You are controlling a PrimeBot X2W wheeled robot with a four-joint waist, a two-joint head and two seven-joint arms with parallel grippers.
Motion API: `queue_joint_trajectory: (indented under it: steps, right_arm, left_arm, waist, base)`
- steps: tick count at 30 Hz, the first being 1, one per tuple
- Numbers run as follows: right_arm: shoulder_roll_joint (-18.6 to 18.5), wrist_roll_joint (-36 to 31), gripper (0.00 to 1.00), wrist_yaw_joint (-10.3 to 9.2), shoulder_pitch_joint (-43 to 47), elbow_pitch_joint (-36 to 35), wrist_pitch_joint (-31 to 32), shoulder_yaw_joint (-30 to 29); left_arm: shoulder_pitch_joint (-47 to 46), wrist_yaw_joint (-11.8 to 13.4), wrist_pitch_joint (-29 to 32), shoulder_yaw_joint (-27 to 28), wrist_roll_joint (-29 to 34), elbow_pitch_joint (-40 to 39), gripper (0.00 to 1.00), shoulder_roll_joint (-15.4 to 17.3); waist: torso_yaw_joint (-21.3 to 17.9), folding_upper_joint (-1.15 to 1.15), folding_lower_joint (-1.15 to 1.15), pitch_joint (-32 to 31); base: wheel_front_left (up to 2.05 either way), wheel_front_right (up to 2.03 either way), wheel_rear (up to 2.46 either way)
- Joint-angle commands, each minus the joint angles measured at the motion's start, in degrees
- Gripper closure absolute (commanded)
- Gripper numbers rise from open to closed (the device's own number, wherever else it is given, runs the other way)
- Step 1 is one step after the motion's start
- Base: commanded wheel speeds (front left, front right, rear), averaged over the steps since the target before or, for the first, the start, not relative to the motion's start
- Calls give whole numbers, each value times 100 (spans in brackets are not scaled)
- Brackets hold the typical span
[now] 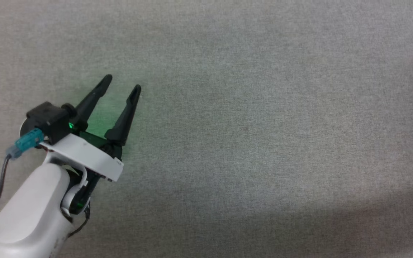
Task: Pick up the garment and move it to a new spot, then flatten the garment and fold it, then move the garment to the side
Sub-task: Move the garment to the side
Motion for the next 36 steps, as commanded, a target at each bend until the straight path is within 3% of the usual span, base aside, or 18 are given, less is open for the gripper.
queue_joint_trajectory:
  steps: [1, 16, 36]
  right_arm:
    - [30, -52, 0, -10, -61, 48, -31, -23]
    - [301, -136, 0, -10, 317, 5, -909, -245]
    - [1692, 584, 0, -10, 2244, -1294, -2156, 472]
  left_arm:
    - [51, -22, -15, 30, -18, -20, 0, -14]
    - [661, -22, -14, 473, 83, -135, 0, -176]
    - [2580, -22, -14, 1990, 640, -392, 0, -358]
  waist:
    - [37, 0, 0, -60]
    - [400, 0, 0, -954]
    - [723, 0, 0, -2471]
  base:
    - [0, 0, 0]
    - [0, 0, 0]
    - [0, 0, 0]
